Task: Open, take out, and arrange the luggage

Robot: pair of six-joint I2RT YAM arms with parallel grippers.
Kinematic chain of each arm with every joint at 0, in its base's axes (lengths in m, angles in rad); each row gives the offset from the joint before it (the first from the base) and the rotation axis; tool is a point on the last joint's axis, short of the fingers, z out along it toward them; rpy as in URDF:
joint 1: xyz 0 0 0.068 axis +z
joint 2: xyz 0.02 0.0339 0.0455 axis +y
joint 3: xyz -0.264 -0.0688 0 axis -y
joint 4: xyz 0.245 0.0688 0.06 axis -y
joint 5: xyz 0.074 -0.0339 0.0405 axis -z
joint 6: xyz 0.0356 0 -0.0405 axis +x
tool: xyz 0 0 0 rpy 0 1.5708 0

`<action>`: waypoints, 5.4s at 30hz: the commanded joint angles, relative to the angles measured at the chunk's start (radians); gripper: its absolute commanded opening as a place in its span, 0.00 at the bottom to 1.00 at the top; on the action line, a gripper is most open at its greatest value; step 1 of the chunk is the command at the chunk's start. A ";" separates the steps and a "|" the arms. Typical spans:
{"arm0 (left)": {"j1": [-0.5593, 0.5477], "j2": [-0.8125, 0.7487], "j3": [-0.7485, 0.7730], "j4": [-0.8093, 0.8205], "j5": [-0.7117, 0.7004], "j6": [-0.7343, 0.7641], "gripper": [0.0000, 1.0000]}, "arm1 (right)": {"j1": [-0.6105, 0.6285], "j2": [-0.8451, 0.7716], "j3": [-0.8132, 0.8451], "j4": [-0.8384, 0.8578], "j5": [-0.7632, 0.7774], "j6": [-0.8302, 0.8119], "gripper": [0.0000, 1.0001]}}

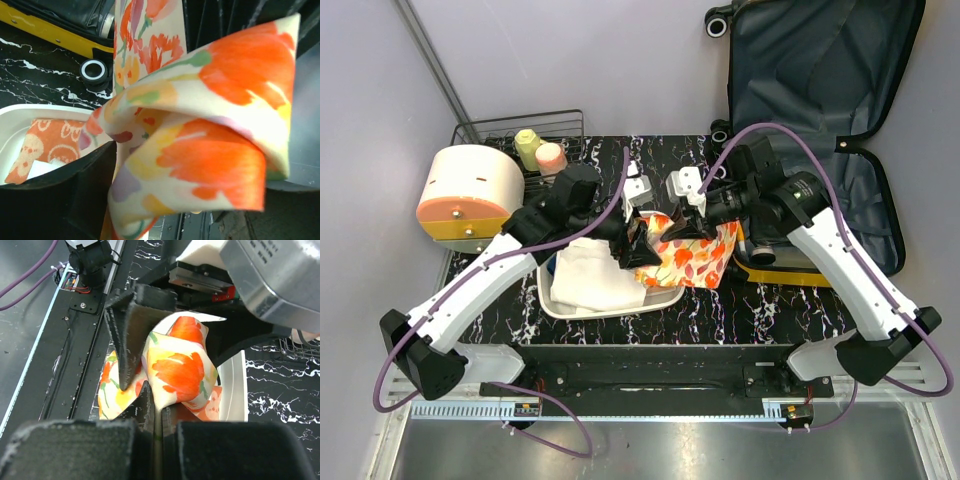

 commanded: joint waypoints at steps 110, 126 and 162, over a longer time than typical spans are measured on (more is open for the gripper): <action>0.766 0.109 0.251 -0.347 -0.072 -0.148 0.89 | -0.498 0.123 0.048 0.254 0.426 0.334 0.00; 0.897 0.046 0.123 -0.366 0.015 -0.119 0.90 | 0.367 0.146 -0.430 0.950 1.253 -0.082 0.00; 0.811 -0.018 -0.043 -0.541 0.092 0.372 0.73 | 0.408 0.087 -0.586 0.425 0.587 0.170 0.68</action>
